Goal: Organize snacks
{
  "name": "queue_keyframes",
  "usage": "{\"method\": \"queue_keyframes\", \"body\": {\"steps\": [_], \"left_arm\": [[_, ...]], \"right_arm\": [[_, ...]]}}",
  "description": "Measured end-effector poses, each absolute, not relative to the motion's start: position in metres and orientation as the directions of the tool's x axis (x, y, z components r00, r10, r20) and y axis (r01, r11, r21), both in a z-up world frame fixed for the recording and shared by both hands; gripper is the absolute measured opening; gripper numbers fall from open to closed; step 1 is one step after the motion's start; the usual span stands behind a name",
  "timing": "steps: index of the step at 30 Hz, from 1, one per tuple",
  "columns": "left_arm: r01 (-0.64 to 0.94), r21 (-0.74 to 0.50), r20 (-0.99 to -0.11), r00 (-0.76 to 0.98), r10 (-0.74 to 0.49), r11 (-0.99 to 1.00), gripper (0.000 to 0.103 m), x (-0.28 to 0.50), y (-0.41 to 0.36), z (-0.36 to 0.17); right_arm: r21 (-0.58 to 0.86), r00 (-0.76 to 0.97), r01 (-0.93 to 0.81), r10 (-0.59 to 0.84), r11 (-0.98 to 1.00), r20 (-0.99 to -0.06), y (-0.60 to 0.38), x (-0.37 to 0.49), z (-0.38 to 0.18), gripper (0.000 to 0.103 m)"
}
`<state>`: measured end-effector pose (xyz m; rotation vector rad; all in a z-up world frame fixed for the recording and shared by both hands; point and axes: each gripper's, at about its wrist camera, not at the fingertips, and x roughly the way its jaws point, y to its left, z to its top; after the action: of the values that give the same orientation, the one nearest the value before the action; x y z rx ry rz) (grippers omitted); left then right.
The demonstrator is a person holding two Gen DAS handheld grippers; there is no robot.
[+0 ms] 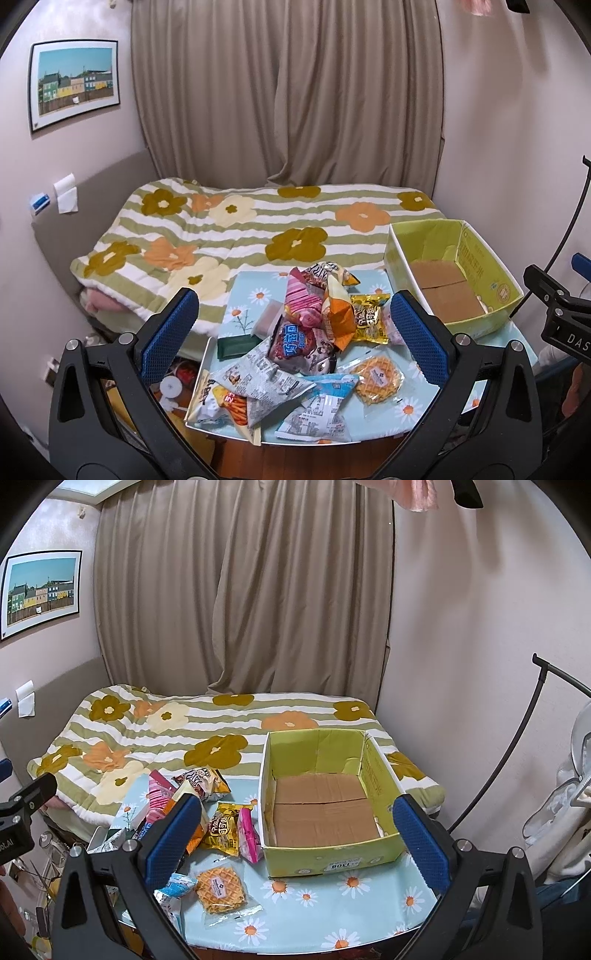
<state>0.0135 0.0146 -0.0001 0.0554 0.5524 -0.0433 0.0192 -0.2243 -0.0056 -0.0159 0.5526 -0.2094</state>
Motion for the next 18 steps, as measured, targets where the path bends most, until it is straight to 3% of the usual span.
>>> {"method": "queue_keyframes", "body": {"steps": [18], "left_arm": [[0.039,0.052,-0.522,0.853,-0.006,0.998,0.103,0.0081,0.0167,0.0007]], "right_arm": [[-0.072,0.832,0.19,-0.2,0.979,-0.518,-0.2248,0.0178,-0.0053,0.103]]}}
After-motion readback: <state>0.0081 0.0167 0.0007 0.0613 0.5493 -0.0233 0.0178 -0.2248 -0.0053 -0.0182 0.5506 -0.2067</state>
